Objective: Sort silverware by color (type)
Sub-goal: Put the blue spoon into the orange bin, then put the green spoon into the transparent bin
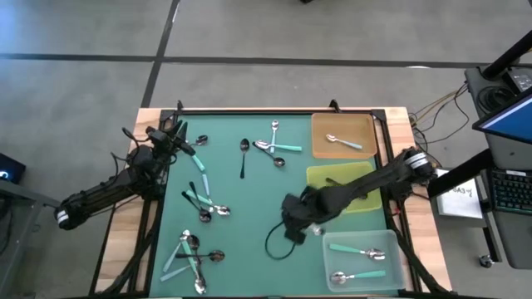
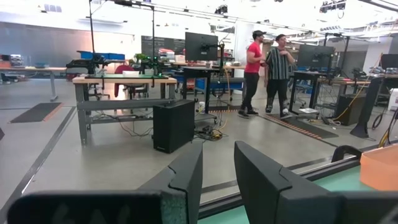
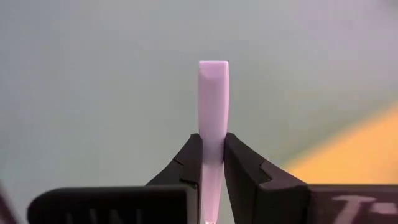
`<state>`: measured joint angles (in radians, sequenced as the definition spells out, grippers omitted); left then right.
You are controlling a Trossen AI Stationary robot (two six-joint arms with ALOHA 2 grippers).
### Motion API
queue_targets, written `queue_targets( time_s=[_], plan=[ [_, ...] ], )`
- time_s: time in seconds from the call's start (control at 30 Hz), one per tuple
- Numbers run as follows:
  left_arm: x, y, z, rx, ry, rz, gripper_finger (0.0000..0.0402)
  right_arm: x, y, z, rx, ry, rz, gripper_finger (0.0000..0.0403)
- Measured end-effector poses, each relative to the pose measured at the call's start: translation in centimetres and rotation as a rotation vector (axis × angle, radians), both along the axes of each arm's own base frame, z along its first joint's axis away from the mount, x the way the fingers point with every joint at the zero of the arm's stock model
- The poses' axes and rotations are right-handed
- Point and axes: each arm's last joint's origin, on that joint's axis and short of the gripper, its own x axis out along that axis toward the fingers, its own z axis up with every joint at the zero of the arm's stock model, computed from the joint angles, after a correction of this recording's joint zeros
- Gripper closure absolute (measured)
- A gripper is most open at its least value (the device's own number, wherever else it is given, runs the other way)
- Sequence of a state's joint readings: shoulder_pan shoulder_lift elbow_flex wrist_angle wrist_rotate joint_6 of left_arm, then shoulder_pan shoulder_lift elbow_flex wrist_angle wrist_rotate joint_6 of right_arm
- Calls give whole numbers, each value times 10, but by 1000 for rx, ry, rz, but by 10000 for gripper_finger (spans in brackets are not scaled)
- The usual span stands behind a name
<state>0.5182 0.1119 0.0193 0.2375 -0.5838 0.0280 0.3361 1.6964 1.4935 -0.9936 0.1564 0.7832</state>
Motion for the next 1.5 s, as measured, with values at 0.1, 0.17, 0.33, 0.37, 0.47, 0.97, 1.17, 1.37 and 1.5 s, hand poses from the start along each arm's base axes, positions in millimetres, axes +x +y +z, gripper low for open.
queue_targets(
  time_s=[0.1,0.17,0.33,0.37,0.47,0.97,1.17,1.37,1.5],
  plan=[
    [0,0,0,0,-1,0,325,-30,-31,28,-117,67,-28,372],
    [0,0,0,0,0,0,325,-48,-54,41,-186,114,-52,372],
    [0,0,0,0,-1,0,325,-87,-120,66,-256,105,-136,372],
    [0,0,0,0,0,0,325,-93,-133,67,-268,108,-144,372],
    [0,0,0,0,0,0,325,-110,-173,61,-304,165,-155,372],
    [0,0,0,0,0,0,325,-149,-303,11,-285,324,-368,338],
    [0,0,0,0,0,0,325,-143,-305,7,-260,307,-404,272],
    [0,0,0,0,-1,0,325,-123,-291,14,-111,125,-419,254],
    [0,0,0,0,0,0,325,-88,-266,18,-57,-58,-306,261]
  ],
)
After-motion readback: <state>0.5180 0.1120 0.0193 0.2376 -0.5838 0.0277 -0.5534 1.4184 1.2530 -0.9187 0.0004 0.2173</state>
